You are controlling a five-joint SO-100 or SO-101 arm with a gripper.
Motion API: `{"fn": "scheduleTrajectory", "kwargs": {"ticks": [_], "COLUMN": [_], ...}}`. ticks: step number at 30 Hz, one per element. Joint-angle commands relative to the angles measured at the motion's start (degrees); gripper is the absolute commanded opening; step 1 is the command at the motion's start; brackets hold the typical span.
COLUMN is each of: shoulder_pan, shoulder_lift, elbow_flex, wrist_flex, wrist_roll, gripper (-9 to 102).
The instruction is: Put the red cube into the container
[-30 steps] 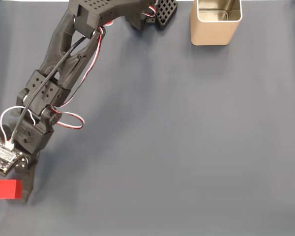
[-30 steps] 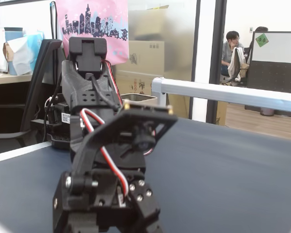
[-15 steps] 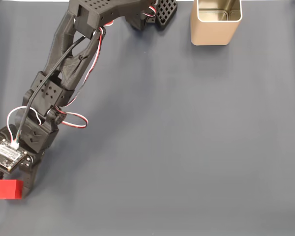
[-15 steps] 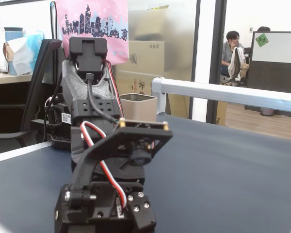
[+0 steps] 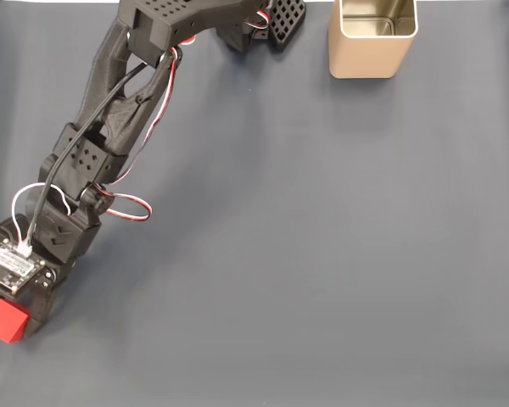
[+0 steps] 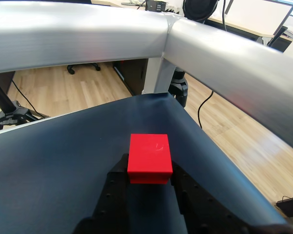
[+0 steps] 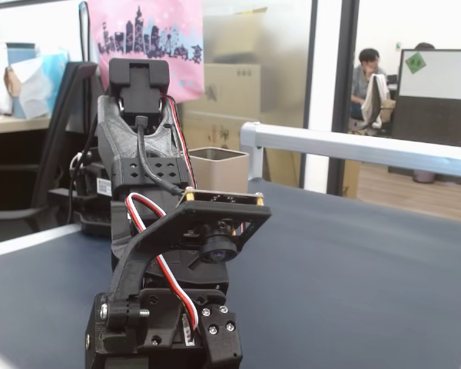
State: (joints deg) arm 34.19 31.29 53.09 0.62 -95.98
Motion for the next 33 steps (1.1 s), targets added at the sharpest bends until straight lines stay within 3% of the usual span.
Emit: {"fn": "scheduleTrajectory", "kwargs": {"ticks": [1, 6, 16, 33], "shoulder_pan": [-0.1, -1.7, -10.4, -37.1], "shoulder_lift": [6.3, 12.4, 33.6, 69.9], "elbow_flex": [-0.2, 4.4, 18.9, 47.7], "wrist_flex": [-0.7, 2.4, 18.5, 34.3], "wrist_roll": [1.6, 2.8, 4.9, 2.0], "gripper": [0, 0, 0, 0]}}
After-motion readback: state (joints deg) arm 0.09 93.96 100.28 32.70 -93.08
